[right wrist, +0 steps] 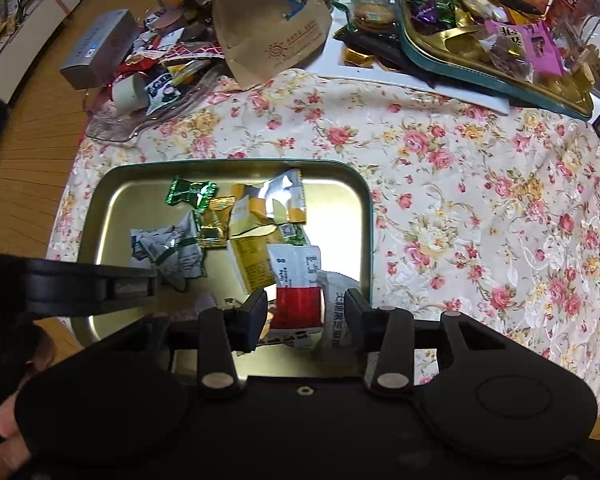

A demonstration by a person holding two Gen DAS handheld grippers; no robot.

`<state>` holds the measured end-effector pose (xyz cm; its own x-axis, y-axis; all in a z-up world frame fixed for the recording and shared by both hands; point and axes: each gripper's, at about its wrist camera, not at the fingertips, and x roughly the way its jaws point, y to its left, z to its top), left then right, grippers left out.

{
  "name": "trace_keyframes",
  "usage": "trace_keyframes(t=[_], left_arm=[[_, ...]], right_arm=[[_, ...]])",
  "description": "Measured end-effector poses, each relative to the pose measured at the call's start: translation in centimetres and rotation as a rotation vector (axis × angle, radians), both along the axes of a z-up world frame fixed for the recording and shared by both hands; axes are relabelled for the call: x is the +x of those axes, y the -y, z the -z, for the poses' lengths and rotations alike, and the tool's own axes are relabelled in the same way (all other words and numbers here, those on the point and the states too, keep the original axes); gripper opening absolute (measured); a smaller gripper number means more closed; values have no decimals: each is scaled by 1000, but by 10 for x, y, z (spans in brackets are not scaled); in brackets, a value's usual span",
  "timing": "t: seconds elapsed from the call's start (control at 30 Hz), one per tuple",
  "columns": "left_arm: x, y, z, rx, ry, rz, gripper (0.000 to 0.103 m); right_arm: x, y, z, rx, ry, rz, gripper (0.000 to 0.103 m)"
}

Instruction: Organize snacks

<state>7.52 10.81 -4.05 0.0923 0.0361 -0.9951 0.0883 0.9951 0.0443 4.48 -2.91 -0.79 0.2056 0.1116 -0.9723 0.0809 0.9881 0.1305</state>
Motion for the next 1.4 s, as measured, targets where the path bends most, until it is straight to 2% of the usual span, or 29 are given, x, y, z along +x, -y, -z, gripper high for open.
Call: trace_keyframes(t=[0.33, 0.63, 1.4], left_arm=[[-9, 1, -13, 19, 70, 17, 33], [-11, -3, -13, 4, 64, 23, 33], [-12, -7, -10, -9, 48, 23, 33]], right_arm=[[3, 1, 18, -36, -38, 4, 45], [9, 1, 32, -38, -87, 16, 45], [11, -4, 36, -37, -100, 3, 45]])
